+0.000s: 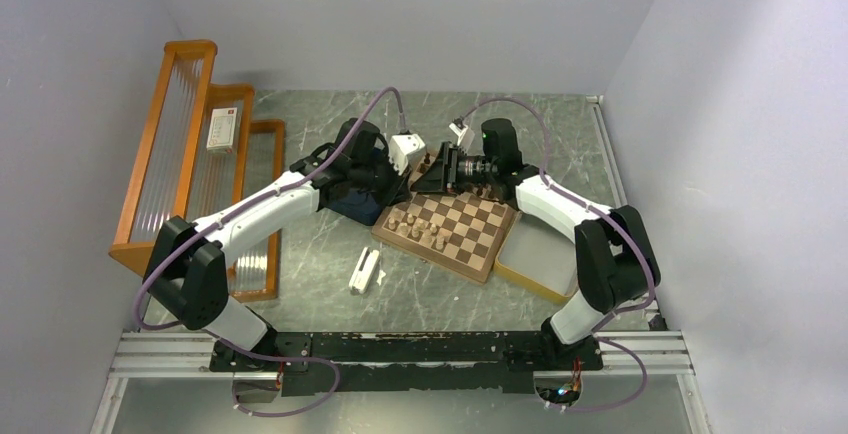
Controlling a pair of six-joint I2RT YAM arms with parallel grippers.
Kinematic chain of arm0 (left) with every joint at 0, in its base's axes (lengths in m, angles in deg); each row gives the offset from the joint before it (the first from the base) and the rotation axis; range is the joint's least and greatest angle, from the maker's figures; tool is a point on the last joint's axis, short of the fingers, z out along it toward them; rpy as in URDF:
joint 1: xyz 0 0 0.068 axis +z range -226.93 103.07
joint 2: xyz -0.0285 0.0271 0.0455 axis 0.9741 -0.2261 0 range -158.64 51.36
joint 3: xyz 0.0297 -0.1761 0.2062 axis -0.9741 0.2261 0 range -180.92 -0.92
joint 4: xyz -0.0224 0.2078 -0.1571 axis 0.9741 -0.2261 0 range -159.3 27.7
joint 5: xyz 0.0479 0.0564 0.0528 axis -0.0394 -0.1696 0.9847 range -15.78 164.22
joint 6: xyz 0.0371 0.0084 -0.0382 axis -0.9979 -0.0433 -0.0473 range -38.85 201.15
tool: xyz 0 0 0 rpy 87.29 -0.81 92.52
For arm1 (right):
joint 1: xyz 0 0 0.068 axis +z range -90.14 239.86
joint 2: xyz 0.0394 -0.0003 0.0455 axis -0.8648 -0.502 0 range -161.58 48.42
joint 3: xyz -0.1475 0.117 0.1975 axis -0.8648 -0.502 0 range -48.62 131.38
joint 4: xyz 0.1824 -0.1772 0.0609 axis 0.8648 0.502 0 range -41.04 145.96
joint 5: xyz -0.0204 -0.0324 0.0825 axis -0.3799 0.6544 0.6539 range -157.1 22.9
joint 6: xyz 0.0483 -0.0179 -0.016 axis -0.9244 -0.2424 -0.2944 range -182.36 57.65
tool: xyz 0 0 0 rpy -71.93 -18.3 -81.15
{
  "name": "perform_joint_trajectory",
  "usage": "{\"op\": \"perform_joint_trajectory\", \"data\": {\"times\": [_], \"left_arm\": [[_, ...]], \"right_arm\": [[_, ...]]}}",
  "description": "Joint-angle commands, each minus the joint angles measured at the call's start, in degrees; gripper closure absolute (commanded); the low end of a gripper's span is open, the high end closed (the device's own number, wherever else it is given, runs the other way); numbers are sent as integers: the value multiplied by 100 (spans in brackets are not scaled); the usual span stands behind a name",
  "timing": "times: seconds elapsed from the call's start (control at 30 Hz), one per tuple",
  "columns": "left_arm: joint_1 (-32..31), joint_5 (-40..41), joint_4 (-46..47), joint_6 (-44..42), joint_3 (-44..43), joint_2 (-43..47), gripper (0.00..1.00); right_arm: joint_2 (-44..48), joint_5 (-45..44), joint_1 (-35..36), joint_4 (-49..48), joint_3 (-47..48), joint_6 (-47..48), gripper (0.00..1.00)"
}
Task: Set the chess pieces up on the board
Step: Place the chess piece on the chessboard.
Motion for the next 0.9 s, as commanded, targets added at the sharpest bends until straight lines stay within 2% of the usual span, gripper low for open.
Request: {"op": "perform_joint_trajectory", "data": {"times": [0.0,0.5,0.77,0.87], "left_arm": [[-58,-224,292,-136,24,144,82],[-70,-303,421,-292,157,216,83],[-80,-133,353,-272,127,185,81],[-80,-90,367,-191,101,136,78]], "right_arm": [[-114,47,55,-44,-8,-109,64],[-326,-23,60,248,133,-65,69],[-165,179,55,-38,-50,-165,92],[-127,190,56,-164,-160,-246,97]]}}
